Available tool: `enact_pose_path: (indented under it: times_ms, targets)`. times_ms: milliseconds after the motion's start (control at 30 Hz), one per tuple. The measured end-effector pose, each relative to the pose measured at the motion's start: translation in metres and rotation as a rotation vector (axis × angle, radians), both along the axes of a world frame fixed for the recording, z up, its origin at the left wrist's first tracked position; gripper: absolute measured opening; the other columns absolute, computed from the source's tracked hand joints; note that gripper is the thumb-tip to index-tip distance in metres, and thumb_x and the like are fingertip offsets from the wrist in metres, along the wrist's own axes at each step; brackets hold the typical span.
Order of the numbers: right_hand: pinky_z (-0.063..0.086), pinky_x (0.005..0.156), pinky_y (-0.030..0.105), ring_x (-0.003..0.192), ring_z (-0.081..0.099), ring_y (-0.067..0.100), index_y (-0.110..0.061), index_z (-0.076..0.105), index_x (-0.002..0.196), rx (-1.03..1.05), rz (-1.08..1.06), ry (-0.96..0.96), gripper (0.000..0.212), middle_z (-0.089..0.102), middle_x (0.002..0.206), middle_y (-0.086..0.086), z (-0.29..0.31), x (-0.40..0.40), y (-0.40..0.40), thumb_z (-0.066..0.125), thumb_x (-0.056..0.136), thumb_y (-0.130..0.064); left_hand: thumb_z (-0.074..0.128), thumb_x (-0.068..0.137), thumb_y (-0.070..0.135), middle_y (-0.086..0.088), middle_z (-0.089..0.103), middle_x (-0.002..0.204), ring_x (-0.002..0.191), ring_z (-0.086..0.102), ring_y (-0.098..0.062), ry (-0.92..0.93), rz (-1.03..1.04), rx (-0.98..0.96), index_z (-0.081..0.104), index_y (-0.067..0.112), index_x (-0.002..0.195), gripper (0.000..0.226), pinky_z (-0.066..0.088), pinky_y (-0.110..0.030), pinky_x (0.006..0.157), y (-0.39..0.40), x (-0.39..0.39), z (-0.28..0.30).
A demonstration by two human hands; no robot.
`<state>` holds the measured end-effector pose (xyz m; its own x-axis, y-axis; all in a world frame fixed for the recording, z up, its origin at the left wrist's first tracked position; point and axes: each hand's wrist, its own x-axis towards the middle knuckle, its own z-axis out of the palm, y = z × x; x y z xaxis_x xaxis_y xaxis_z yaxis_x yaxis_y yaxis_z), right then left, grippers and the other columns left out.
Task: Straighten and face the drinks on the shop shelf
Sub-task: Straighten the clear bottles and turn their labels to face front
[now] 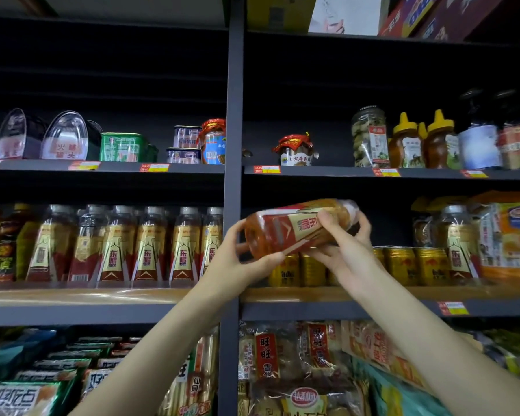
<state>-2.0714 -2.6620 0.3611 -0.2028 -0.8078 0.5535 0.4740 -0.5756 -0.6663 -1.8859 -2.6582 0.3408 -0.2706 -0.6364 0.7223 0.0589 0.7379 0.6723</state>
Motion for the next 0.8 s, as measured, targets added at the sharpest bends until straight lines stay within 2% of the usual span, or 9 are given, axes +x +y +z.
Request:
enact_pose_path:
  times_ms: [67, 133, 267, 367, 467, 633, 700, 767, 800]
  targets:
    - [0.058, 0.076, 0.04, 0.113, 0.057, 0.024, -0.043, 0.021, 0.141, -0.083, -0.099, 0.1, 0.096, 0.046, 0.134, 0.009, 0.002, 0.0, 0.002, 0.076, 0.067, -0.018, 0.076, 0.062, 0.03, -0.01, 0.059, 0.12, 0.104, 0.065, -0.021, 0.097, -0.169, 0.161, 0.041, 0.025, 0.13, 0.076, 0.055, -0.032, 0.085, -0.002, 0.0, -0.003]
    - [0.058, 0.079, 0.037, 0.116, 0.055, 0.02, -0.047, 0.016, 0.143, -0.151, -0.135, 0.175, 0.102, 0.045, 0.136, 0.005, 0.001, -0.003, 0.004, 0.075, 0.064, -0.021, 0.077, 0.06, 0.027, -0.013, 0.058, 0.121, 0.103, 0.065, -0.025, 0.192, -0.173, 0.171, 0.044, 0.025, 0.126, 0.074, 0.056, -0.036, 0.083, -0.003, -0.002, -0.006]
    - [0.059, 0.076, 0.035, 0.108, 0.063, 0.023, -0.043, 0.011, 0.147, -0.15, -0.061, 0.26, 0.101, 0.053, 0.131, 0.01, -0.001, -0.007, 0.007, 0.071, 0.071, -0.016, 0.077, 0.067, 0.015, 0.014, 0.052, 0.118, 0.104, 0.059, -0.008, 0.179, 0.119, -0.153, 0.042, 0.039, 0.117, 0.066, 0.054, -0.016, 0.073, 0.001, -0.002, -0.007]
    - [0.06, 0.075, 0.038, 0.094, 0.07, 0.029, -0.029, 0.028, 0.143, -0.018, 0.092, 0.185, 0.084, 0.06, 0.12, 0.015, -0.002, -0.004, 0.01, 0.071, 0.072, -0.019, 0.077, 0.069, 0.011, 0.022, 0.046, 0.122, 0.115, 0.049, -0.002, 0.045, 0.283, -0.377, 0.04, 0.042, 0.12, 0.07, 0.053, -0.019, 0.081, 0.001, 0.004, -0.004]
    - [0.059, 0.071, 0.042, 0.091, 0.069, 0.032, -0.013, 0.047, 0.123, 0.188, 0.186, 0.114, 0.053, 0.063, 0.112, 0.019, 0.0, 0.0, 0.013, 0.071, 0.077, -0.027, 0.079, 0.068, 0.015, 0.025, 0.044, 0.124, 0.12, 0.044, 0.003, -0.067, 0.35, -0.482, 0.037, 0.04, 0.127, 0.077, 0.051, -0.028, 0.093, 0.002, 0.002, -0.003]
    - [0.054, 0.069, 0.044, 0.092, 0.064, 0.035, -0.012, 0.052, 0.105, 0.32, 0.277, 0.032, 0.037, 0.062, 0.105, 0.02, -0.008, 0.004, 0.013, 0.07, 0.08, -0.033, 0.081, 0.067, 0.017, 0.026, 0.043, 0.126, 0.119, 0.039, 0.015, -0.074, 0.331, -0.583, 0.033, 0.041, 0.126, 0.08, 0.044, -0.008, 0.089, 0.009, -0.004, 0.0]
    - [0.055, 0.068, 0.045, 0.093, 0.063, 0.035, -0.015, 0.05, 0.112, 0.283, 0.254, -0.024, 0.042, 0.061, 0.109, 0.019, -0.007, 0.001, 0.012, 0.072, 0.078, -0.027, 0.08, 0.068, 0.017, 0.028, 0.041, 0.123, 0.116, 0.037, 0.02, -0.153, 0.336, -0.557, 0.033, 0.043, 0.124, 0.078, 0.042, -0.005, 0.088, 0.006, -0.001, -0.001]
    - [0.056, 0.071, 0.043, 0.101, 0.062, 0.031, -0.022, 0.04, 0.132, 0.162, 0.129, -0.02, 0.072, 0.056, 0.122, 0.016, -0.003, -0.005, 0.008, 0.076, 0.07, -0.018, 0.078, 0.071, 0.017, 0.029, 0.039, 0.122, 0.112, 0.035, 0.023, -0.294, 0.334, -0.512, 0.034, 0.046, 0.121, 0.073, 0.039, -0.002, 0.088, 0.0, 0.006, -0.005]
    - [0.056, 0.076, 0.041, 0.109, 0.059, 0.027, -0.03, 0.03, 0.142, 0.075, -0.015, 0.066, 0.09, 0.052, 0.131, 0.012, -0.001, -0.008, 0.008, 0.078, 0.067, -0.014, 0.076, 0.073, 0.019, 0.028, 0.04, 0.124, 0.112, 0.037, 0.022, -0.361, 0.351, -0.499, 0.036, 0.045, 0.12, 0.067, 0.036, -0.001, 0.088, -0.004, 0.01, -0.007]
